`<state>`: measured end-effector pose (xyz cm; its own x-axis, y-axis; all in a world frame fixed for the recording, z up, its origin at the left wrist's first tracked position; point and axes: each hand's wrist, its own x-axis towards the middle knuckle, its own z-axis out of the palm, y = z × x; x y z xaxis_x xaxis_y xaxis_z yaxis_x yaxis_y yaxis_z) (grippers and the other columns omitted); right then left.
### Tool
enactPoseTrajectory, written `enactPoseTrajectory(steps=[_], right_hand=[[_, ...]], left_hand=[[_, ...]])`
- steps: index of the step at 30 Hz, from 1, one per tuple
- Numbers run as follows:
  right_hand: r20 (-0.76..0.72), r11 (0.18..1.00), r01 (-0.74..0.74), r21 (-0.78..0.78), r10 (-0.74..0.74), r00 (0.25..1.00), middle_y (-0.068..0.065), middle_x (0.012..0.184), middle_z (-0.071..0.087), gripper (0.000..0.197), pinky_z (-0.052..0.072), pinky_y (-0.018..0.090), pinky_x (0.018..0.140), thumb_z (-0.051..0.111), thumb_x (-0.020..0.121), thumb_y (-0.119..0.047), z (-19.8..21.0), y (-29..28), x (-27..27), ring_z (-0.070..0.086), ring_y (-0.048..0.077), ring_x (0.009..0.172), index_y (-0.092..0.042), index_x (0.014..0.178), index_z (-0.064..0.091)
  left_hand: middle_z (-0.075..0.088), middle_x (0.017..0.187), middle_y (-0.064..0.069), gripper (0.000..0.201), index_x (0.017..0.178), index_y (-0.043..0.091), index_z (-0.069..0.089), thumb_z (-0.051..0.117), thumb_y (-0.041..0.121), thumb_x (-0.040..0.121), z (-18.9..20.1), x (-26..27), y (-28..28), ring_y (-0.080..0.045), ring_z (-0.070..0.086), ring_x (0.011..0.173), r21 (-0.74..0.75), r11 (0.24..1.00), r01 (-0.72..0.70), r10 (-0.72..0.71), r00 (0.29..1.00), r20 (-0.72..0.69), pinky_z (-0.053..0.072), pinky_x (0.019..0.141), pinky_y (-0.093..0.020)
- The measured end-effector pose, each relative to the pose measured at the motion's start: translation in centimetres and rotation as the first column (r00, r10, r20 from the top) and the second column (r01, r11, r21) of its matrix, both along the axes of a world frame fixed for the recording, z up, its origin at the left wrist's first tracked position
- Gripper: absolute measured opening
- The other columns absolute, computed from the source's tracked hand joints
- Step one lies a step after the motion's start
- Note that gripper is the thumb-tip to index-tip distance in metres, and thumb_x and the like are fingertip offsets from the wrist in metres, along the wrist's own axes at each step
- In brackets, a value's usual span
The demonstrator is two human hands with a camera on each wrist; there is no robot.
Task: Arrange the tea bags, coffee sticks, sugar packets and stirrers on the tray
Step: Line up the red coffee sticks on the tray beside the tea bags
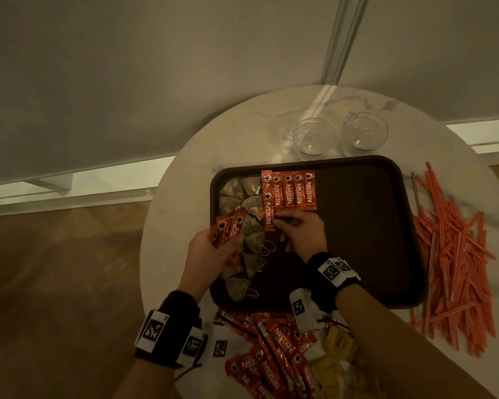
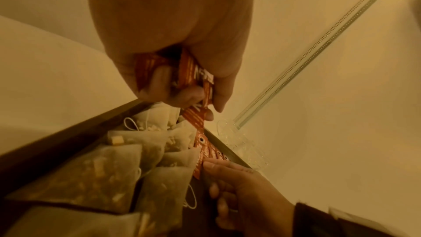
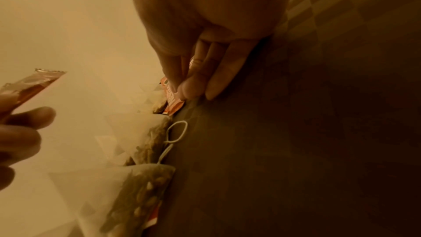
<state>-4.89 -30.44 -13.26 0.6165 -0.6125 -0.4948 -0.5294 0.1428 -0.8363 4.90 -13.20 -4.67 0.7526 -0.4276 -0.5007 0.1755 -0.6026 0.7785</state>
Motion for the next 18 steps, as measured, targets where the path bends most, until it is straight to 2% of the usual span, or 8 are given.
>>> enactPoseTrajectory(steps=[2,5,9,12,15,17,18], right_hand=[[0.002,1.000,-0.002,-0.005,0.002,1.000,0.006,0.067,0.070,0.014,0.054,0.033,0.049,0.074,0.088,-0.020,0.1,0.1,0.0,0.061,0.020,0.050,-0.029,0.098,0.073],[0.003,1.000,0.008,0.011,-0.008,1.000,0.007,0.068,0.070,0.014,0.054,0.034,0.050,0.074,0.087,-0.020,-0.1,0.1,0.1,0.062,0.022,0.051,-0.031,0.097,0.072],[0.011,0.997,0.050,0.066,-0.051,0.999,0.008,0.071,0.070,0.019,0.052,0.029,0.048,0.075,0.086,-0.019,0.1,0.1,-0.2,0.062,0.016,0.052,-0.024,0.103,0.071],[0.034,0.988,0.062,0.140,-0.067,0.997,0.007,0.075,0.070,0.015,0.051,0.025,0.051,0.072,0.089,-0.019,1.3,0.2,-0.8,0.062,0.014,0.059,-0.016,0.103,0.070],[0.081,0.981,0.039,0.190,-0.055,0.995,0.006,0.076,0.067,0.017,0.052,0.023,0.059,0.063,0.094,-0.024,3.8,0.8,-2.1,0.061,0.015,0.064,-0.009,0.098,0.070],[0.138,0.972,0.013,0.235,-0.046,0.989,0.005,0.077,0.067,0.026,0.051,0.023,0.063,0.059,0.096,-0.027,5.8,1.4,-3.1,0.061,0.015,0.066,-0.004,0.096,0.071],[0.168,0.970,-0.019,0.243,-0.023,0.985,0.005,0.079,0.068,0.027,0.051,0.023,0.065,0.059,0.096,-0.026,6.7,1.8,-3.7,0.062,0.015,0.068,-0.003,0.096,0.071]], left_hand=[[0.073,0.075,-0.003,0.013,0.083,0.014,0.070,0.072,0.026,0.088,-0.2,-0.2,-0.1,-0.016,0.071,0.067,-0.012,1.000,-0.021,0.020,1.000,-0.017,0.054,0.057,-0.025],[0.075,0.084,-0.004,0.015,0.091,0.014,0.071,0.071,0.028,0.089,-0.2,-0.2,-0.7,-0.019,0.073,0.077,-0.033,0.999,-0.028,0.026,0.999,-0.041,0.061,0.073,-0.036],[0.076,0.087,-0.004,0.014,0.091,0.016,0.070,0.071,0.029,0.089,0.2,-0.1,-1.3,-0.020,0.073,0.080,-0.068,0.996,-0.050,0.046,0.997,-0.059,0.061,0.077,-0.040],[0.075,0.092,-0.013,0.019,0.093,0.014,0.068,0.071,0.031,0.087,0.3,-0.6,-1.2,-0.031,0.073,0.085,-0.082,0.989,-0.126,0.110,0.979,-0.172,0.060,0.080,-0.047],[0.075,0.091,-0.010,0.021,0.094,0.014,0.068,0.073,0.032,0.085,0.4,-1.9,-0.8,-0.023,0.073,0.078,-0.083,0.990,-0.115,0.093,0.967,-0.238,0.061,0.073,-0.037],[0.075,0.090,-0.006,0.024,0.100,0.014,0.068,0.074,0.031,0.084,0.4,-3.2,-0.3,-0.023,0.073,0.080,-0.096,0.991,-0.090,0.060,0.958,-0.279,0.061,0.075,-0.039],[0.075,0.090,-0.004,0.027,0.105,0.014,0.067,0.073,0.030,0.085,0.6,-3.9,-0.1,-0.021,0.073,0.079,-0.117,0.990,-0.077,0.038,0.952,-0.304,0.061,0.070,-0.035]])
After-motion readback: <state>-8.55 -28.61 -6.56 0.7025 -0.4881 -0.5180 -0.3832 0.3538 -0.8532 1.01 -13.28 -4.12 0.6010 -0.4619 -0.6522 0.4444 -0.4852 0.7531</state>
